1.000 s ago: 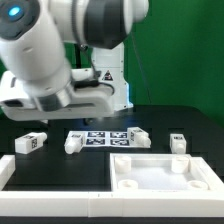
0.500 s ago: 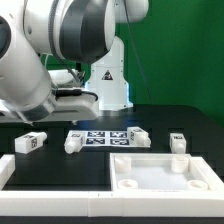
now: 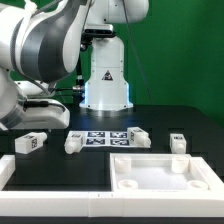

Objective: Assemble one leg

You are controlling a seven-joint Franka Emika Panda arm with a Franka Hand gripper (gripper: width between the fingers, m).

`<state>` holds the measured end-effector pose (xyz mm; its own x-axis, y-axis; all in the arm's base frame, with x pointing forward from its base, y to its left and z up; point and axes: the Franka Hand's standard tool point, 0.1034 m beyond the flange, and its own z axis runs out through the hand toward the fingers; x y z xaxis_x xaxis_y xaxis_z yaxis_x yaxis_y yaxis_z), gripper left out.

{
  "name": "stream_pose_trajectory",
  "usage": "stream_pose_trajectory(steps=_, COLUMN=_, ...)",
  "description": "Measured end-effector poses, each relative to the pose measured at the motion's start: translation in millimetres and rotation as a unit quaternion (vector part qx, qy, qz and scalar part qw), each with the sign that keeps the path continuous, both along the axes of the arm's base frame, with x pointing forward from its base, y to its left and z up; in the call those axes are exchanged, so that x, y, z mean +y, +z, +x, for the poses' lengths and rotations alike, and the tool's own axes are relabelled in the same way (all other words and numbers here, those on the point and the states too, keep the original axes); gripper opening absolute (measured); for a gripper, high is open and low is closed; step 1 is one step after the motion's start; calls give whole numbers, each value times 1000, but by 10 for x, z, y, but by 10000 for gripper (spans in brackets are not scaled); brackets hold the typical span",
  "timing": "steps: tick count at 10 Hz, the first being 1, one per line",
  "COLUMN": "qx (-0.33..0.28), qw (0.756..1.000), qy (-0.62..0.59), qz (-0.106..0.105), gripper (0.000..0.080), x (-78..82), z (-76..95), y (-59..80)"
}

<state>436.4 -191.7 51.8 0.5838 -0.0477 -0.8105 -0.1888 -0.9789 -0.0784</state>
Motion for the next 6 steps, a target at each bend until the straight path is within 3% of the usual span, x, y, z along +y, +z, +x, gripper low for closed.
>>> stream_pose_trajectory(steps=2, qx=1, qw=1000, qy=0, qz=1, gripper=649, x=-1, z=-10, y=-9)
stream_pose_trajectory(steps=4, qx=13, qw=1000, qy=-8, qz=0, gripper=649, x=-182, z=-230, y=-190)
stream_pose_trajectory(steps=6, qx=26, qw=999, qy=-21, qz=-12, gripper=649, x=-121, z=-387, y=-336)
